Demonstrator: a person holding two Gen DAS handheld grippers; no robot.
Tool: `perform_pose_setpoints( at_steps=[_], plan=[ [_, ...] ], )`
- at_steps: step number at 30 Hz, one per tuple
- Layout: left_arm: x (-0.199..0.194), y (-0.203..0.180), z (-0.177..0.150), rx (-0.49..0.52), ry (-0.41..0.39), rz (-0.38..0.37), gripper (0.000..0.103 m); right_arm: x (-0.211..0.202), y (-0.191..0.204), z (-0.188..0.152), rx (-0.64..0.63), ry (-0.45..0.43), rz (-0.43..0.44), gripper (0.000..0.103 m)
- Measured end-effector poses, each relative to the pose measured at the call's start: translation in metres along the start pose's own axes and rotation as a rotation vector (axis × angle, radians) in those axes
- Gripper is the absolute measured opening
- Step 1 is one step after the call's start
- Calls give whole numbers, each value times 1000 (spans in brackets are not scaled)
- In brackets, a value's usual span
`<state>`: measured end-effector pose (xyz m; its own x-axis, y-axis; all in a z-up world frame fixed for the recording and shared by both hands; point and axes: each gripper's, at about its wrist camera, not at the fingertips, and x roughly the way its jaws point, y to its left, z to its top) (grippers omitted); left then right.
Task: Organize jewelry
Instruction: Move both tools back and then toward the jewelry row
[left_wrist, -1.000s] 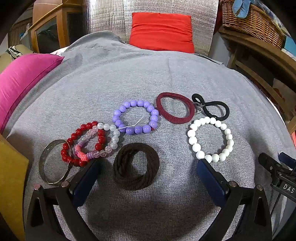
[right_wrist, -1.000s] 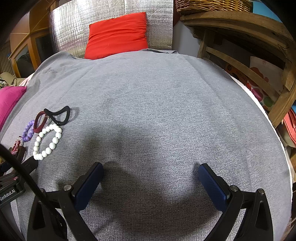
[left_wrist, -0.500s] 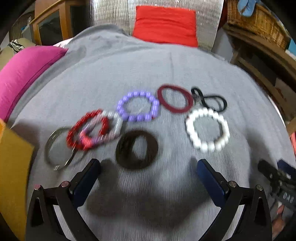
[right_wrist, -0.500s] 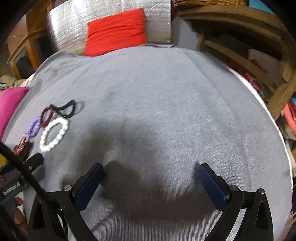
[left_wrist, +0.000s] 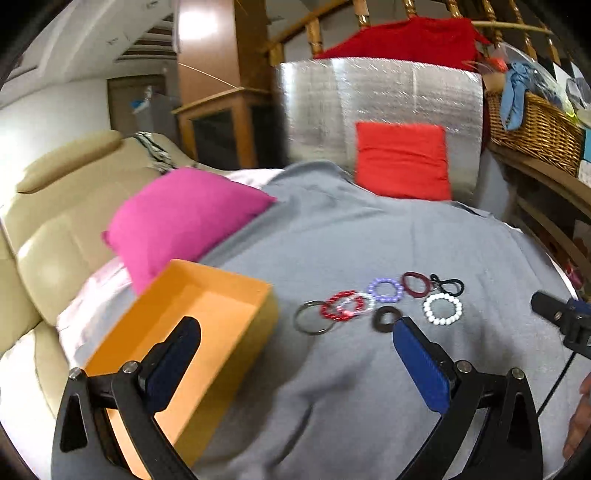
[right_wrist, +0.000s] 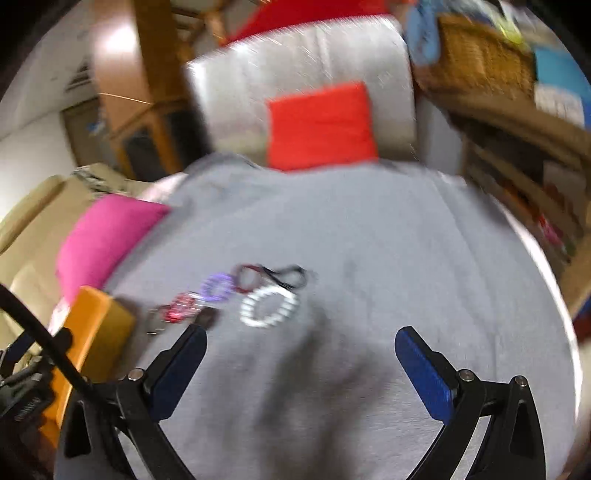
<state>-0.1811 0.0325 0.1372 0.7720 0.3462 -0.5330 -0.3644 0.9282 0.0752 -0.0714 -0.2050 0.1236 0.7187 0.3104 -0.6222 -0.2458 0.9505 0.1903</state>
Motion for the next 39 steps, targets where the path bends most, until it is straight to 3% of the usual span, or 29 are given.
perform_pose_setpoints(
  at_steps=[6, 10, 18, 22, 39],
  plan=[
    [-25, 17, -4, 28, -73, 27, 103, -55, 49, -13, -207, -161, -20, 103],
    [-32, 31, -7, 27, -96, 12, 103, -73, 59, -17, -215, -208, -37, 103],
    [-10, 55, -8, -24, -86, 24, 103, -61, 78, -18, -202, -210, -30, 103],
    [3, 59, -10, -42, -43, 14, 103, -43, 84, -20, -202, -166, -17, 103],
    [9, 60, -11, -46, -29, 42, 103, -21, 63, -23, -124, -115, -4, 103]
  ],
)
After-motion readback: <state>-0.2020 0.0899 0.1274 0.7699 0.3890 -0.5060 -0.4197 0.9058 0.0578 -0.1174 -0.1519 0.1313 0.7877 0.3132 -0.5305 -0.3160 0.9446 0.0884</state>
